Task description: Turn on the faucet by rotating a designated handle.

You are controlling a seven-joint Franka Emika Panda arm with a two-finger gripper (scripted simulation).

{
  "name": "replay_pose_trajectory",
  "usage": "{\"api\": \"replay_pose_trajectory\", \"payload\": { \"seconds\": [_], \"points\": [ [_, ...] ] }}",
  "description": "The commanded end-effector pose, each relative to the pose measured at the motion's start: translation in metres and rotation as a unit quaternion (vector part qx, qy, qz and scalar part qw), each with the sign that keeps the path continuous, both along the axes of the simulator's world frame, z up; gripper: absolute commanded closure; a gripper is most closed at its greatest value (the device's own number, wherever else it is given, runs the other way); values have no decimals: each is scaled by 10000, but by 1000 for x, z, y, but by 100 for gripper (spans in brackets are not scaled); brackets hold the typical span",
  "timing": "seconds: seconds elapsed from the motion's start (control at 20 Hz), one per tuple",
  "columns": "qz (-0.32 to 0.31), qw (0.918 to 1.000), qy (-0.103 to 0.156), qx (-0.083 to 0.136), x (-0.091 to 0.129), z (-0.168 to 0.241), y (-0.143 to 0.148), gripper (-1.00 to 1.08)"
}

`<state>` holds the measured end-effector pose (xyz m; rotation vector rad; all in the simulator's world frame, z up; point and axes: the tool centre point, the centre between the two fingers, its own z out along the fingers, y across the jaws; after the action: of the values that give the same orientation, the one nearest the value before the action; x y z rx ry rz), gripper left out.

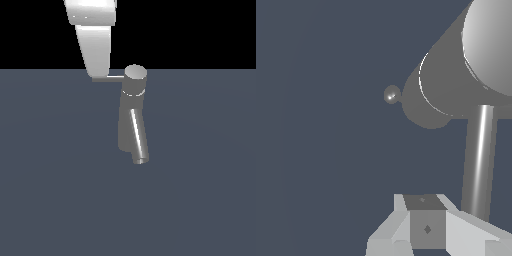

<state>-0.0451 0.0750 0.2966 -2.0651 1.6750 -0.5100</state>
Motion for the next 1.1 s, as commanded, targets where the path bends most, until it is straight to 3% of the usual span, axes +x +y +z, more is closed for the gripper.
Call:
{"api": "replay_pose_trajectory", "payload": {
  "seconds": [0.0,0.75,1.05],
  "points": [
    [-131,9999,-41,40,6,-2,-1,108],
    [-314,9994,-86,75,13,-5,-4,108],
    [-314,9994,-86,75,1,-13,-5,108]
  ]
}}
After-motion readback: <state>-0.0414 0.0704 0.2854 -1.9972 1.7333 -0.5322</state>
